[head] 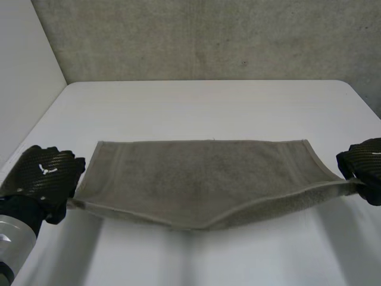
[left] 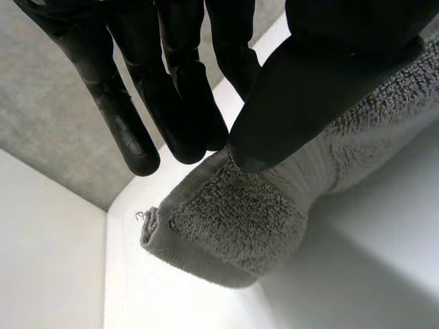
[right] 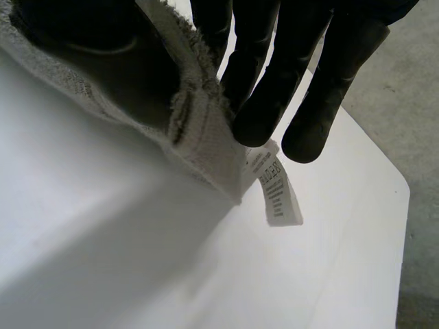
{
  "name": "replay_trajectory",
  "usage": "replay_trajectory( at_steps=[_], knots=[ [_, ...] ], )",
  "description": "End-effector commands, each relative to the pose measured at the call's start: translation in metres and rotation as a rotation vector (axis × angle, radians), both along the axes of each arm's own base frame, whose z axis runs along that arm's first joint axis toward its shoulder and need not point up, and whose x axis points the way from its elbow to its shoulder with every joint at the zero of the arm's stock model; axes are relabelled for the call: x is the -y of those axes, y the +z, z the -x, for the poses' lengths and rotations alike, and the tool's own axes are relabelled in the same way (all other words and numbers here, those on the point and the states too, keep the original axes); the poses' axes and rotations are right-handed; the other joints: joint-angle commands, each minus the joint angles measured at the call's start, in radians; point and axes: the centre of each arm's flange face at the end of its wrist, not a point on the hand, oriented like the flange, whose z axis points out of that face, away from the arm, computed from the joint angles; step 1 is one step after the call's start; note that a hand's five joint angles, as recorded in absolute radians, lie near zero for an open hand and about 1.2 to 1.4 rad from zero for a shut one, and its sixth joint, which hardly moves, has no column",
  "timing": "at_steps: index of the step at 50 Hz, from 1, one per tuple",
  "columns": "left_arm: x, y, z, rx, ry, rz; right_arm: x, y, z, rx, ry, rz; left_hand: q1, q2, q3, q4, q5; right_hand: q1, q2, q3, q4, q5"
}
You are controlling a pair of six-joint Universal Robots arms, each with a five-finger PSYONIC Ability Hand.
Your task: Fold the towel.
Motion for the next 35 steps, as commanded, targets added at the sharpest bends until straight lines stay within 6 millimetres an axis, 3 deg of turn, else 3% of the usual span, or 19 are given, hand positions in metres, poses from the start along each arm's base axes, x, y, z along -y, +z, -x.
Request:
replay_trajectory(
  at_steps=[1, 2, 4, 5, 7, 8, 9, 10, 11, 12, 13, 16, 18, 19, 20, 29, 35],
  knots=[
    [0.025, -0.021, 0.010, 0.023, -0.006, -0.068, 0.023, -0.015, 0.000, 0.034, 0.020, -0.004, 0.191, 0.179, 0.180, 0.179, 0.185, 0.048, 0.066, 0.060, 0.053, 0.040],
    [0.034, -0.027, 0.014, 0.023, -0.008, -0.071, 0.024, -0.015, 0.000, 0.034, 0.020, -0.004, 0.191, 0.179, 0.180, 0.179, 0.185, 0.048, 0.066, 0.060, 0.053, 0.040],
    [0.045, -0.032, 0.018, 0.021, -0.009, -0.067, 0.049, -0.025, 0.003, 0.075, -0.004, -0.013, 0.191, 0.179, 0.180, 0.179, 0.185, 0.048, 0.066, 0.060, 0.053, 0.040],
    [0.045, -0.032, 0.018, 0.021, -0.009, -0.067, 0.049, -0.025, 0.003, 0.075, -0.004, -0.013, 0.191, 0.179, 0.180, 0.179, 0.185, 0.048, 0.066, 0.060, 0.053, 0.040],
    [0.073, -0.043, 0.029, 0.015, -0.008, -0.050, 0.061, -0.031, 0.003, 0.110, -0.021, -0.033, 0.191, 0.179, 0.180, 0.179, 0.185, 0.048, 0.066, 0.060, 0.053, 0.040],
    [0.073, -0.043, 0.029, 0.015, -0.008, -0.050, 0.073, -0.039, 0.003, 0.143, -0.033, -0.053, 0.191, 0.179, 0.180, 0.179, 0.185, 0.048, 0.066, 0.060, 0.053, 0.040],
    [0.087, -0.050, 0.034, 0.017, -0.008, -0.051, 0.085, -0.045, 0.001, 0.169, -0.035, -0.066, 0.191, 0.179, 0.180, 0.179, 0.185, 0.048, 0.066, 0.060, 0.053, 0.040],
    [0.100, -0.055, 0.040, 0.016, -0.010, -0.049, 0.086, -0.045, 0.001, 0.169, -0.035, -0.067, 0.191, 0.179, 0.180, 0.179, 0.185, 0.048, 0.066, 0.060, 0.053, 0.040],
    [0.100, -0.055, 0.040, 0.016, -0.010, -0.049, 0.097, -0.049, -0.004, 0.188, -0.030, -0.070, 0.191, 0.179, 0.180, 0.179, 0.185, 0.048, 0.066, 0.060, 0.053, 0.040],
    [0.113, -0.060, 0.045, 0.014, -0.009, -0.048, 0.108, -0.055, -0.010, 0.201, -0.021, -0.075, 0.191, 0.179, 0.180, 0.179, 0.185, 0.048, 0.066, 0.060, 0.053, 0.040],
    [0.126, -0.063, 0.050, 0.012, -0.009, -0.044, 0.109, -0.056, -0.011, 0.201, -0.021, -0.075, 0.191, 0.179, 0.180, 0.179, 0.185, 0.048, 0.066, 0.060, 0.053, 0.040],
    [0.139, -0.067, 0.055, 0.009, -0.011, -0.037, 0.130, -0.065, -0.020, 0.204, -0.030, -0.066, 0.191, 0.179, 0.180, 0.179, 0.185, 0.048, 0.066, 0.060, 0.053, 0.040],
    [0.164, -0.075, 0.065, 0.004, -0.010, -0.020, 0.140, -0.070, -0.021, 0.202, -0.054, -0.059, 0.191, 0.179, 0.180, 0.179, 0.185, 0.048, 0.066, 0.060, 0.053, 0.040],
    [0.164, -0.075, 0.065, 0.004, -0.010, -0.019, 0.151, -0.074, -0.022, 0.202, -0.079, -0.048, 0.191, 0.179, 0.180, 0.179, 0.185, 0.048, 0.066, 0.060, 0.053, 0.040],
    [0.177, -0.077, 0.070, -0.001, -0.010, -0.005, 0.160, -0.078, -0.025, 0.200, -0.094, -0.034, 0.191, 0.179, 0.180, 0.179, 0.185, 0.048, 0.066, 0.060, 0.053, 0.040],
    [0.232, -0.095, 0.092, -0.021, -0.010, 0.054, 0.192, -0.094, -0.041, 0.175, -0.117, 0.023, 0.191, 0.179, 0.180, 0.179, 0.185, 0.048, 0.066, 0.060, 0.053, 0.040],
    [0.245, -0.104, 0.097, -0.019, -0.010, 0.044, 0.207, -0.098, -0.048, 0.176, -0.111, 0.058, 0.191, 0.179, 0.180, 0.179, 0.185, 0.048, 0.066, 0.060, 0.053, 0.040]
  ],
)
